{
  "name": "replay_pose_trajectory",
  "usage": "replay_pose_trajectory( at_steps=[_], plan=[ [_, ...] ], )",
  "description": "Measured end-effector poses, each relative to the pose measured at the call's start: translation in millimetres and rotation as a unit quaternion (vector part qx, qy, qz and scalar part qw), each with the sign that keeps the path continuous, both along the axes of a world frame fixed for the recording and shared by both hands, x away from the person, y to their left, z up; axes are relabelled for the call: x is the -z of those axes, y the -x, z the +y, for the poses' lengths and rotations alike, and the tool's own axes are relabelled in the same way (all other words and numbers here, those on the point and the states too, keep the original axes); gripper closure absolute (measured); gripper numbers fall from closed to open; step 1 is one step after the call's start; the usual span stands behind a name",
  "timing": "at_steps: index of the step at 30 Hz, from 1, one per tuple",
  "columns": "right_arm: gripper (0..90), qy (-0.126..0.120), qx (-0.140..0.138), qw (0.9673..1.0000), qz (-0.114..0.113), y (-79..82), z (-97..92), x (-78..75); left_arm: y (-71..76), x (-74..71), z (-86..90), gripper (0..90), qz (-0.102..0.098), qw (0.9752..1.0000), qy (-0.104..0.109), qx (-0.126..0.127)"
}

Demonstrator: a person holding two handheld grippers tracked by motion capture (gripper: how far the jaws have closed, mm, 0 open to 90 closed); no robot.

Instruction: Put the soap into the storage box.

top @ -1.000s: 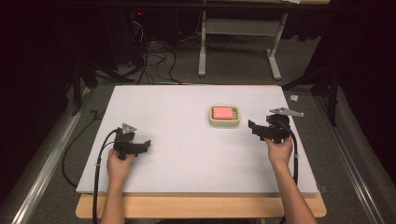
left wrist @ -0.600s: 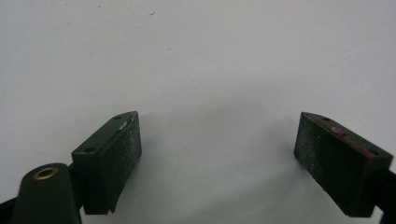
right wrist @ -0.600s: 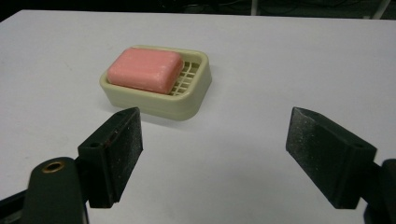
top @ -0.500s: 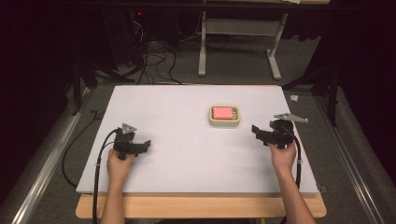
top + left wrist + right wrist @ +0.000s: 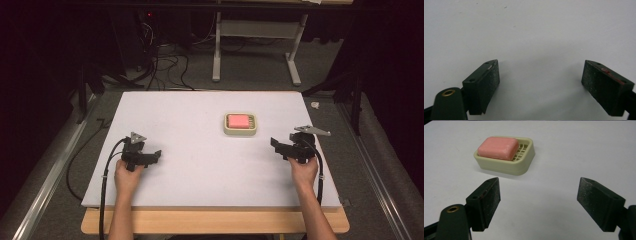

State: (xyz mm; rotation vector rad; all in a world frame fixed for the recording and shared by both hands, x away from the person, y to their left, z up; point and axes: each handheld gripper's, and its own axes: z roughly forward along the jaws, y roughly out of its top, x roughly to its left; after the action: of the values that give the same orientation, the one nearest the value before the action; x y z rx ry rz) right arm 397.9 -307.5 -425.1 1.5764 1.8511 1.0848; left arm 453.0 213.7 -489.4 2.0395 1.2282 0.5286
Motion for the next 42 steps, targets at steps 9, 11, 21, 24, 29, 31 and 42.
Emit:
replay_pose_trajectory(
  at_steps=[9, 11, 21, 24, 29, 31, 42],
  plan=[
    [19.5, 0.002, -0.005, 1.0000, 0.006, 5.0, 1.2, 4.9, 0.0, 0.0, 0.0, 15.3, 0.000, 1.0000, 0.000, 0.000],
    [19.5, 0.002, -0.006, 1.0000, 0.007, 6.0, 1.3, 5.5, 0.0, 0.0, 0.0, 15.3, 0.000, 1.0000, 0.000, 0.000],
    [19.7, 0.002, -0.014, 0.9998, 0.012, 10.8, 4.8, 10.5, 0.0, 0.0, 0.0, 15.3, 0.000, 1.0000, 0.000, 0.000],
    [19.7, 0.006, -0.017, 0.9997, 0.013, 11.6, 6.7, 11.8, 0.0, 0.0, 0.0, 15.3, 0.000, 1.0000, 0.000, 0.000],
    [19.7, 0.009, -0.021, 0.9996, 0.015, 12.7, 9.8, 15.4, 0.0, 0.0, 0.0, 15.3, 0.000, 1.0000, 0.000, 0.000],
    [19.7, 0.010, -0.023, 0.9996, 0.016, 13.0, 10.5, 16.9, 0.0, 0.0, 0.0, 15.4, 0.000, 1.0000, 0.000, 0.000],
    [19.8, 0.012, -0.027, 0.9992, 0.027, 15.0, 15.3, 25.7, 0.1, 0.0, -0.1, 15.3, 0.000, 1.0000, 0.000, 0.000]
  ],
)
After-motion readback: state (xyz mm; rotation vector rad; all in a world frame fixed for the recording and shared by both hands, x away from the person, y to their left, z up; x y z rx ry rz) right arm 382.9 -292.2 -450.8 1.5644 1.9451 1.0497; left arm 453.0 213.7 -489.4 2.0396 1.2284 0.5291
